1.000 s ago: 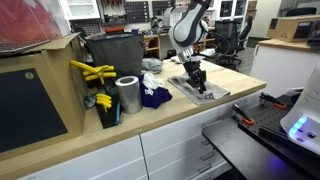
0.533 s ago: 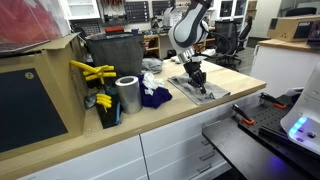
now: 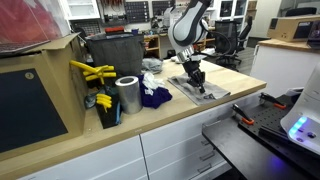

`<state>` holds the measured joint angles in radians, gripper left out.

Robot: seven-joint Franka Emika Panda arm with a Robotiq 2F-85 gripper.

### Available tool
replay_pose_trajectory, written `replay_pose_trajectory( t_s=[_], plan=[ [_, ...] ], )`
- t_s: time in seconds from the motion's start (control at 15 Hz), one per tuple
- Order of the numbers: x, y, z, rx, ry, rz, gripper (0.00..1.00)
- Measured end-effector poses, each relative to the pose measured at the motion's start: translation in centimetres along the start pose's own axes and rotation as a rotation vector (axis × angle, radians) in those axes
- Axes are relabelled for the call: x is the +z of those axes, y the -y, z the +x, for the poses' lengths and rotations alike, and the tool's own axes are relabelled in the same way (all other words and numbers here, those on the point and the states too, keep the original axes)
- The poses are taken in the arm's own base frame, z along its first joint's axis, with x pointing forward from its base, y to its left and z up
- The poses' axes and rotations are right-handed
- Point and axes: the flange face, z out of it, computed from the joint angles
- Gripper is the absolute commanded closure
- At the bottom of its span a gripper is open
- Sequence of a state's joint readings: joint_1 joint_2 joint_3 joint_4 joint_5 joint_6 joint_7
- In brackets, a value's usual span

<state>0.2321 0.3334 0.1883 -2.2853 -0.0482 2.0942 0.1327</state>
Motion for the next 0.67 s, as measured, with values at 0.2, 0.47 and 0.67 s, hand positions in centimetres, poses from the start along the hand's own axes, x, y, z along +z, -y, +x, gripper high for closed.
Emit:
replay_pose_trajectory(
  t_s=[0.2,0.47,0.67],
  plan=[
    [-0.6,0.8,-0.2,-0.034,-0.011,0.01,1.0],
    [-0.6,1.8,-0.4,-0.073,-0.011,0.01,1.0],
    [-0.1,2.2,-0.9,-0.112,0.017,0.011,0.72]
  ],
)
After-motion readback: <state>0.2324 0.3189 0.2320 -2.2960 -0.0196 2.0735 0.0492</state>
